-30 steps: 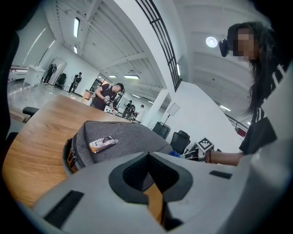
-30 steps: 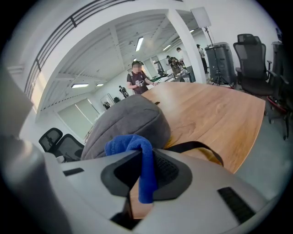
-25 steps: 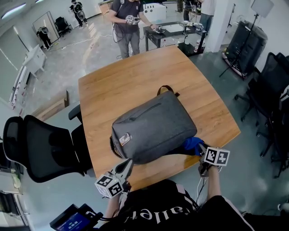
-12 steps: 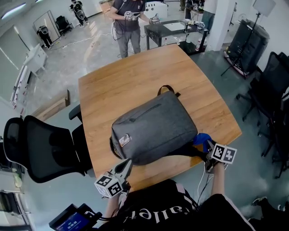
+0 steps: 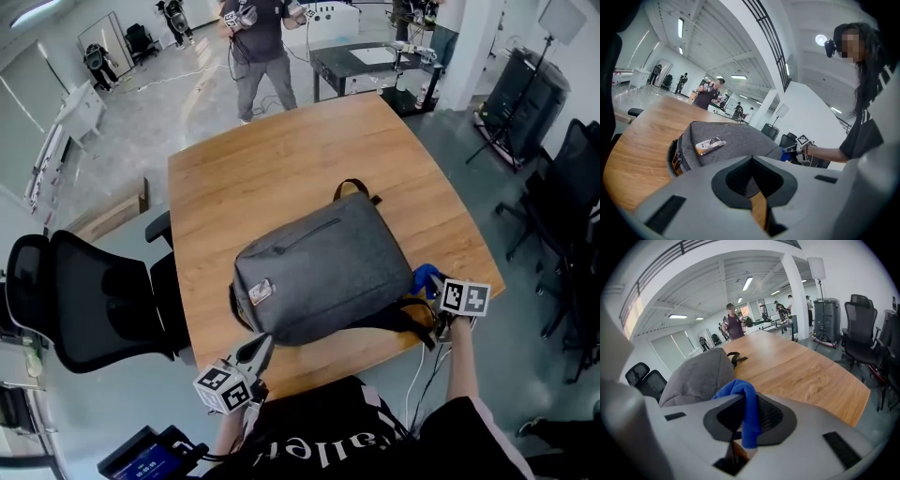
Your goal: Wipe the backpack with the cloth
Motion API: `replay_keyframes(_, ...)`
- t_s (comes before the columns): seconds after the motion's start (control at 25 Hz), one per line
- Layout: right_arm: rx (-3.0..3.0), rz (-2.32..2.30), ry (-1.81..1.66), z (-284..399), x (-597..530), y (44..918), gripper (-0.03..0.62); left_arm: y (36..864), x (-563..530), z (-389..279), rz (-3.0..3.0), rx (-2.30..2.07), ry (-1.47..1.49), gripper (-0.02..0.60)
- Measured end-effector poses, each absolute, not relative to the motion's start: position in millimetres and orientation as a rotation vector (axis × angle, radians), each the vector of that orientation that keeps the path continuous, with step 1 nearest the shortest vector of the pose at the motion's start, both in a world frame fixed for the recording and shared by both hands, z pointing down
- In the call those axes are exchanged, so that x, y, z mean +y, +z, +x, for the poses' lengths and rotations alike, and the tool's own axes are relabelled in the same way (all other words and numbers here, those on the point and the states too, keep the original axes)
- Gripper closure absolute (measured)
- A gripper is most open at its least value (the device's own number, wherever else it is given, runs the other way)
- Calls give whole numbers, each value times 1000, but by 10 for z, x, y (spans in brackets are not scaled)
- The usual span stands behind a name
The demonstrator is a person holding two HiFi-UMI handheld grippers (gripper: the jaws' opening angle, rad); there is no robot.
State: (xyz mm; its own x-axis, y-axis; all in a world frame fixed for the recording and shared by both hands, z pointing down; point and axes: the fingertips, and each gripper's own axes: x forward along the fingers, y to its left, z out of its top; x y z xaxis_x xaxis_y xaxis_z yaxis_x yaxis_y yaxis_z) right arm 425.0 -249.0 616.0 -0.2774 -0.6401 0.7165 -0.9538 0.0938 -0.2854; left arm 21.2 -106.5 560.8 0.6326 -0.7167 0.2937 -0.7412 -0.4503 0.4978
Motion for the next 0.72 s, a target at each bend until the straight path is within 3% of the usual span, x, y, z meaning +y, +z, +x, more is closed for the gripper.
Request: replay_keyframes(0.72,-1944,1347,864,3769,-3686,6087,530,5554,-951,-63,2176,-1161,89,580)
